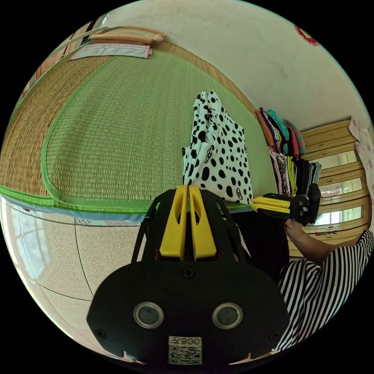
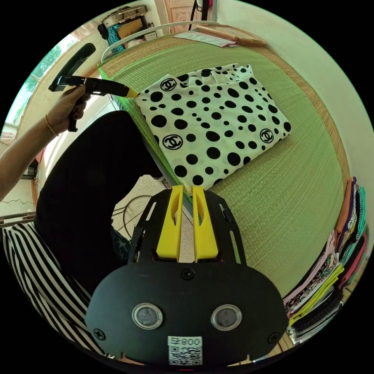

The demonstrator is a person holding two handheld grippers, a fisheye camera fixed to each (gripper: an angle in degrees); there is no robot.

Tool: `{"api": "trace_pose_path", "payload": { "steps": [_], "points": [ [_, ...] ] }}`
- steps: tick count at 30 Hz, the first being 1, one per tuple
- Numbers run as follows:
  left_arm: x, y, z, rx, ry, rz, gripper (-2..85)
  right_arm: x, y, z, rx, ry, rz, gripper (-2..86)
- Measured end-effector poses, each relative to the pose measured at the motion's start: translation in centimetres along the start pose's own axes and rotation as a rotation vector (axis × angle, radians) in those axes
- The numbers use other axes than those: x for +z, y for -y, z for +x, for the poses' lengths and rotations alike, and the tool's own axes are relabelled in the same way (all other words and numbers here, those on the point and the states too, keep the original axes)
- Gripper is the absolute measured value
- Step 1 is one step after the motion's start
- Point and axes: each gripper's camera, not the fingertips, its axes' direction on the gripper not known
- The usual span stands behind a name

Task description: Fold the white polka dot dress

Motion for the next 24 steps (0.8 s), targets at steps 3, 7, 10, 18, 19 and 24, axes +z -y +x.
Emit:
{"api": "trace_pose_path", "payload": {
  "steps": [3, 7, 10, 18, 19, 24],
  "points": [
    [-0.1, 1.1, 1.6, -0.002, 0.011, 0.0, 0.3, -0.1, -1.2, 0.2, -0.01, -0.012, 0.001, 4.3],
    [-0.1, 2.4, 4.0, -0.009, 0.023, 0.007, 0.2, -0.7, -2.9, 1.4, 0.001, 0.009, 0.006, 4.1],
    [-0.1, 3.3, 5.4, -0.03, 0.001, 0.014, 0.3, -0.8, -4.8, 2.6, 0.013, 0.039, 0.017, 3.9],
    [-1.2, 4.8, 11.8, -0.033, 0.019, 0.031, 0.4, -0.1, -10.8, 10.4, 0.196, 0.347, 0.094, 3.5],
    [-1.5, 4.9, 13.3, -0.015, 0.007, 0.046, 0.4, 0.3, -12.1, 11.9, 0.234, 0.407, 0.11, 3.4],
    [-1.0, 5.5, 21.4, 0.108, -0.071, 0.042, 1.2, 2.0, -17.3, 16.3, 0.351, 0.58, 0.16, 3.3]
  ]
}}
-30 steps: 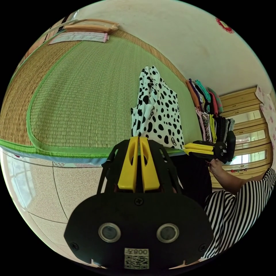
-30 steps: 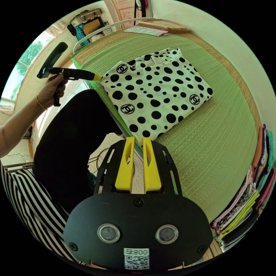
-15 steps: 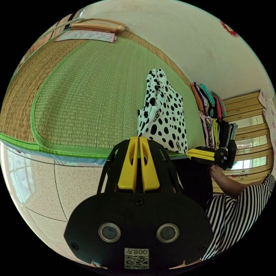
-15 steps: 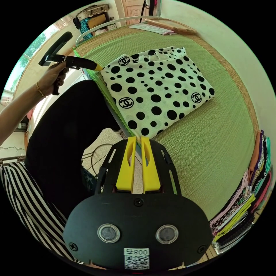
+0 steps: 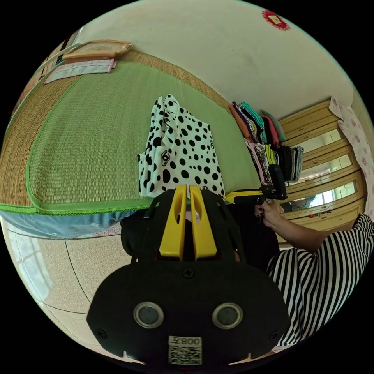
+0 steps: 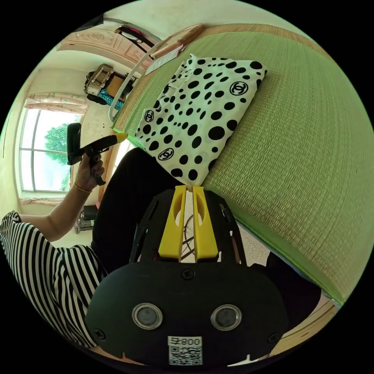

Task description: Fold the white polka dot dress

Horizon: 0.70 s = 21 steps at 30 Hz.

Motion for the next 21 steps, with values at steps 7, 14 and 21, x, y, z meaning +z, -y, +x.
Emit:
{"api": "trace_pose_path", "payload": {
  "steps": [7, 14, 21],
  "points": [
    [6.9, 3.6, 13.6, 0.227, -0.038, -0.158, 3.6, -2.9, -5.2, 6.7, 0.129, 0.172, 0.094, 5.2],
    [14.1, 5.2, 25.6, 0.458, 0.086, -0.332, 7.2, -4.2, -9.7, 13.1, 0.262, 0.372, 0.17, 9.1],
    [18.6, 4.7, 32.9, 0.607, 0.312, -0.422, 5.4, -3.5, -12.9, 17.8, 0.357, 0.505, 0.192, 10.2]
  ]
}}
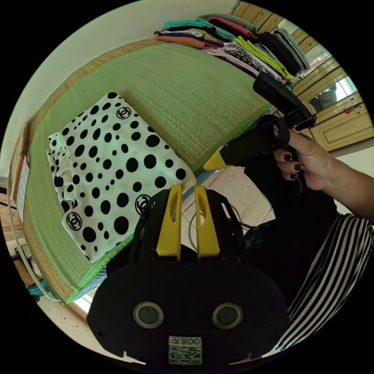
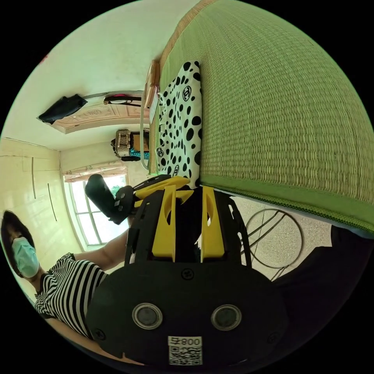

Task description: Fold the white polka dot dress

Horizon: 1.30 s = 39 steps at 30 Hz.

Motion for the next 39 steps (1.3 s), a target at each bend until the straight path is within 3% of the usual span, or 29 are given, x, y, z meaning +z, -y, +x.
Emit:
{"api": "trace_pose_path", "payload": {
  "steps": [4, 24, 33, 39],
  "points": [
    [0.0, 1.5, 2.4, 0.035, 0.1, -0.035, 2.1, -0.7, -0.6, 2.0, 0.029, 0.025, 0.0, 10.4],
    [-1.9, -4.2, 1.8, -0.003, 0.02, 0.062, 1.0, 1.8, -1.2, 5.6, 0.082, 0.14, -0.023, 8.8],
    [-0.8, -13.3, -3.7, -0.101, -0.088, 0.122, 1.4, 3.6, -2.0, 5.8, 0.081, 0.131, -0.044, 3.7],
    [-0.1, -24.9, -12.1, -0.338, -0.311, 0.257, 2.0, 4.1, -2.5, 4.5, 0.058, 0.176, -0.037, 2.8]
  ]
}}
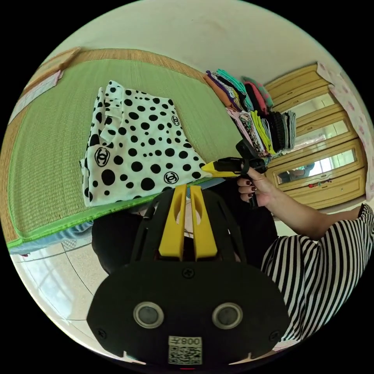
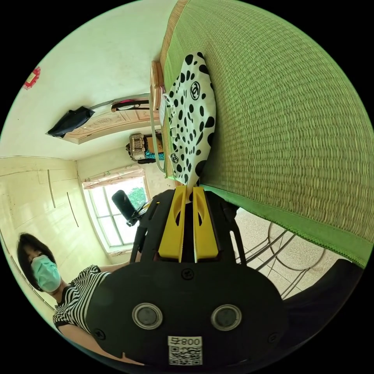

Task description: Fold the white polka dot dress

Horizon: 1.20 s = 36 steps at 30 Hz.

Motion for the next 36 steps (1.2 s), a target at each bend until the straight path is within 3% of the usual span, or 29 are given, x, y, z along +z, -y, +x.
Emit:
{"api": "trace_pose_path", "payload": {
  "steps": [8, 14, 36],
  "points": [
    [-4.1, -13.5, -17.8, -0.423, -0.296, 0.266, 6.8, 1.1, -0.3, -1.8, -0.032, 0.031, 0.006, 2.4],
    [-3.4, -22.5, -27.3, -0.66, -0.397, 0.37, 9.1, 1.9, -0.2, -3.0, -0.047, 0.048, 0.01, 2.3],
    [1.3, -34.5, -41.0, -0.735, -0.612, 0.263, 12.4, 5.5, 4.7, -11.0, -0.145, 0.084, 0.003, 2.3]
  ]
}}
